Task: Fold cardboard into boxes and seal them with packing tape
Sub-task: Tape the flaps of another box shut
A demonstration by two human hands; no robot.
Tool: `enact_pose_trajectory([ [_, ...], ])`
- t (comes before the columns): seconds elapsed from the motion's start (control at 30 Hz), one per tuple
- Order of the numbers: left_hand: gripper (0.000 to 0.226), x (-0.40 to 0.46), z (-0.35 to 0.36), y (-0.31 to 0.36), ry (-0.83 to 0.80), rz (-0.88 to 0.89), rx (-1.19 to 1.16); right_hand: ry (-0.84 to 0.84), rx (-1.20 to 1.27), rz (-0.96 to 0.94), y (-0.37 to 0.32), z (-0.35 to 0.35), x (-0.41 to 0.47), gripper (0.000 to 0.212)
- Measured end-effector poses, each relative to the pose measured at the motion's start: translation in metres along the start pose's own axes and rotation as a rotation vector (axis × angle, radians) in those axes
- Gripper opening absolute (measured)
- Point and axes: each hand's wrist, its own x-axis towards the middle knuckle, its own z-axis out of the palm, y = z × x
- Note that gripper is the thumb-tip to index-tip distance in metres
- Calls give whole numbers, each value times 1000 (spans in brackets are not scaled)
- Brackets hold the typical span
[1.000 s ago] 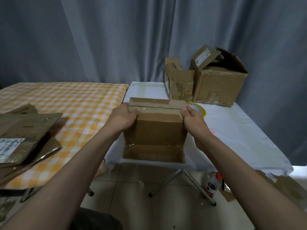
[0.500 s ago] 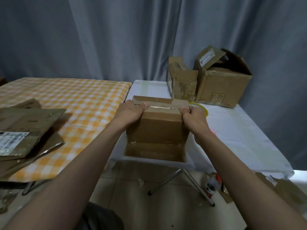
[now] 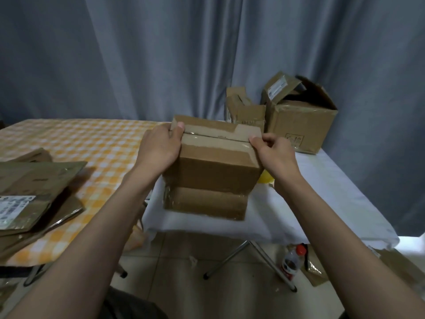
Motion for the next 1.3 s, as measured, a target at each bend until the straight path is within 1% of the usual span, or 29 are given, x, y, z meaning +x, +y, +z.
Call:
enact_pose_trajectory([
  [0.07,46,0,-3,3,22,20,-52,18,30,-22,-4,0,0,26],
  [0.13,47,-1,-2,2,-21,-6,-75,21,5,-34,-4,0,0,28],
  [0.2,50,-1,0,-2,-62,-56,-97,23,-55,-43,-2,2,0,26],
  [0.27,52,2,0,-5,-83,-111,-129,24,-102,-37,-4,5,0,30],
  [0.4,55,14,1,-6,-135,-262,-150,-23,-95,-29,-3,9,0,36],
  [0.47,53,15,1,-6,-165,-268,-70,-57,-62,-11,-2,8,3,40],
  [0.53,51,12,0,-7,-180,-262,37,-109,-25,22,-1,9,10,37],
  [0.6,58,9,0,-8,-209,-266,143,-193,0,77,2,12,18,33],
  [0.7,65,1,7,-8,-340,-291,284,-305,-24,156,16,19,22,27],
  [0.77,67,-6,12,-9,-413,-319,352,-326,-35,155,26,23,23,26],
  [0.83,68,-10,15,-9,-401,-329,431,-332,1,151,31,23,24,28],
  [0.87,65,-12,16,-7,-365,-301,486,-344,11,154,31,22,24,30],
  [0.9,62,-13,18,-5,-311,-235,529,-361,14,157,31,20,23,32],
  [0.97,58,-15,25,4,-218,12,504,-389,44,157,33,15,23,34],
  [1.03,68,-16,31,16,-268,242,345,-365,88,152,34,10,25,39],
  [1.07,73,-17,32,22,-304,301,259,-307,49,126,35,6,29,38],
  [1.1,74,-17,33,26,-317,329,187,-228,-75,78,40,0,36,34],
  [1.13,69,-16,34,28,-316,345,126,-163,-235,29,45,-6,42,31],
  [1.17,60,-16,36,29,-319,367,83,-143,-394,5,51,-13,47,34],
  [1.23,43,-17,39,29,-369,411,68,-204,-653,29,64,-24,52,48],
  [1.27,49,-17,41,28,-439,396,101,-239,-763,33,70,-26,53,49],
  [1.3,67,-19,43,28,-524,367,158,-259,-862,6,74,-27,52,47],
])
